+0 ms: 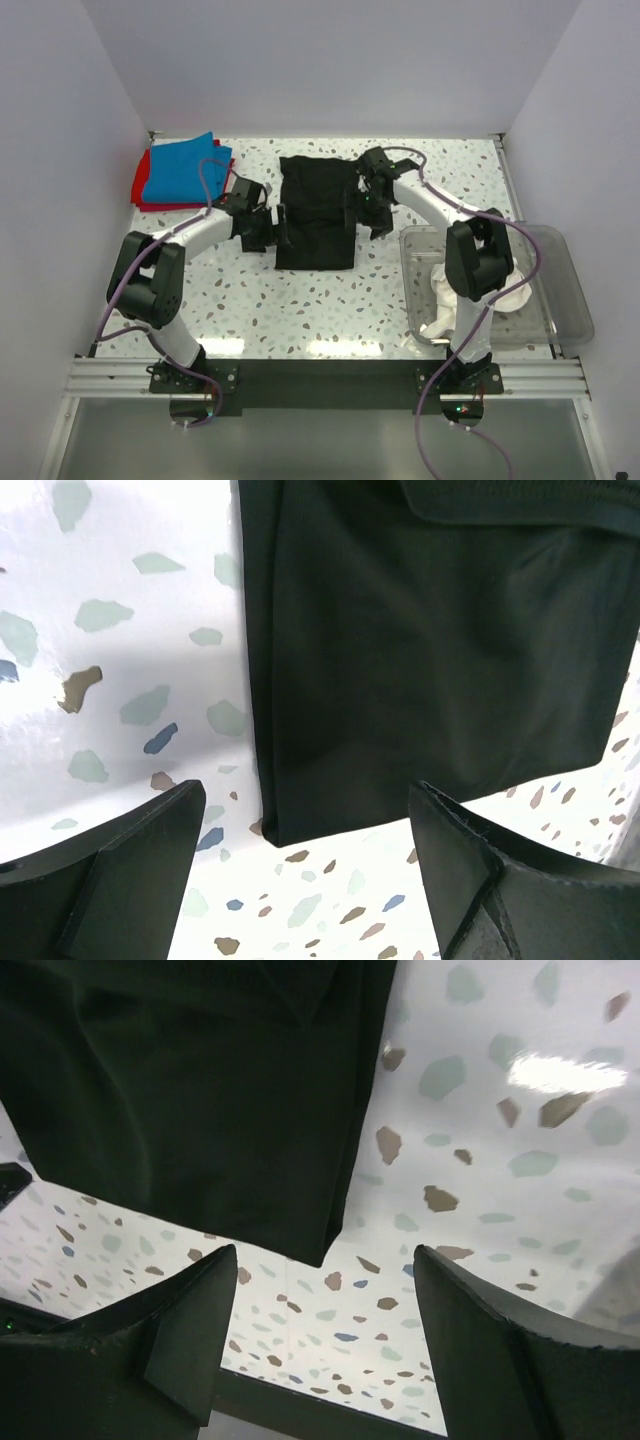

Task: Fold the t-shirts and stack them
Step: Fold the tshirt

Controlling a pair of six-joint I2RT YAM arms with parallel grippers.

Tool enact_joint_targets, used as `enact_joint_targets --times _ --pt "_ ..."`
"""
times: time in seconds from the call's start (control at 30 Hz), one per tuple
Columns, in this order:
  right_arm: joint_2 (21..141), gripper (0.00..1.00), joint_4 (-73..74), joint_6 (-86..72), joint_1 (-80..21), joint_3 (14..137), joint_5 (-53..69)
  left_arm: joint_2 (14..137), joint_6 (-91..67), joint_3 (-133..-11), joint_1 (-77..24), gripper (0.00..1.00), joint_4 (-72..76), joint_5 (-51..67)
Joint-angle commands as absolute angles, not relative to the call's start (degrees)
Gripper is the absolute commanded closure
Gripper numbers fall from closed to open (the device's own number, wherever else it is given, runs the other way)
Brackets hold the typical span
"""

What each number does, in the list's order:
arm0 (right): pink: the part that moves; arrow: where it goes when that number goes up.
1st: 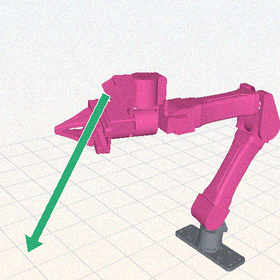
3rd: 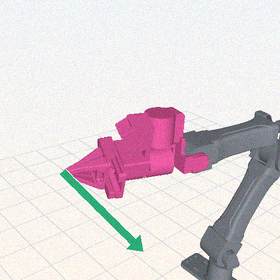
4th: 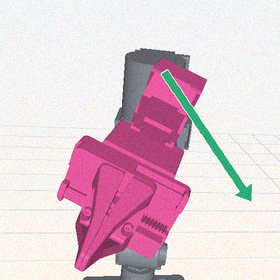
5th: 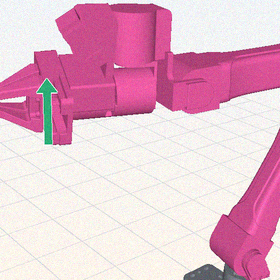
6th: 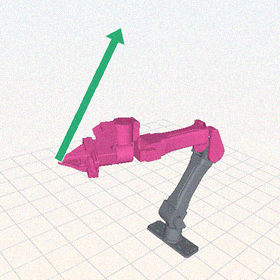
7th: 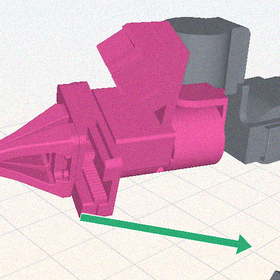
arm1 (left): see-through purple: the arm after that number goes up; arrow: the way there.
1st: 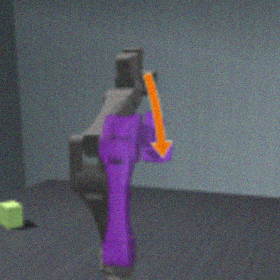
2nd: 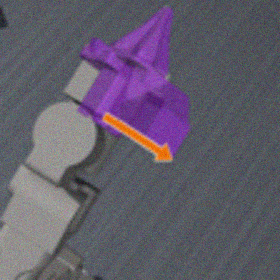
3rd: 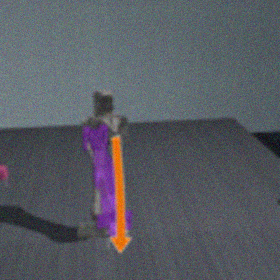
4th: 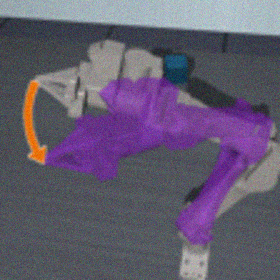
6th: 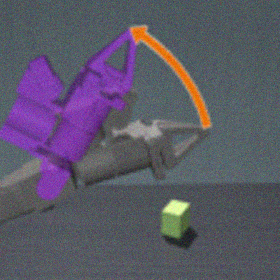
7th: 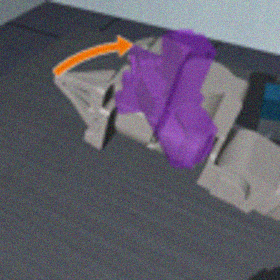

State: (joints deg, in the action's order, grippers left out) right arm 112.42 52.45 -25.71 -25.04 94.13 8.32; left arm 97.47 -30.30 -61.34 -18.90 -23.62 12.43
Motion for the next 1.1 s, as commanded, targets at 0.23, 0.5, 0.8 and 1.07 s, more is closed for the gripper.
enact_joint_targets --times 0.23,0.5,0.8,1.07 --pt "112.24 0.28 46.50 -30.06 -29.97 86.31 12.22 94.22 -28.92 -58.54 -19.77 0.15 -20.13 13.80" --pt "113.47 0.38 45.62 -30.23 -30.24 82.98 9.32 95.19 -29.88 -56.51 -21.00 0.17 -19.34 13.01" --pt "114.61 0.45 45.53 -30.23 -30.85 81.22 9.05 96.59 -30.94 -55.90 -22.23 0.21 -20.30 11.52" --pt "116.72 0.58 44.82 -29.88 -31.20 81.03 8.17 97.91 -31.90 -54.58 -23.29 0.26 -19.34 10.11"
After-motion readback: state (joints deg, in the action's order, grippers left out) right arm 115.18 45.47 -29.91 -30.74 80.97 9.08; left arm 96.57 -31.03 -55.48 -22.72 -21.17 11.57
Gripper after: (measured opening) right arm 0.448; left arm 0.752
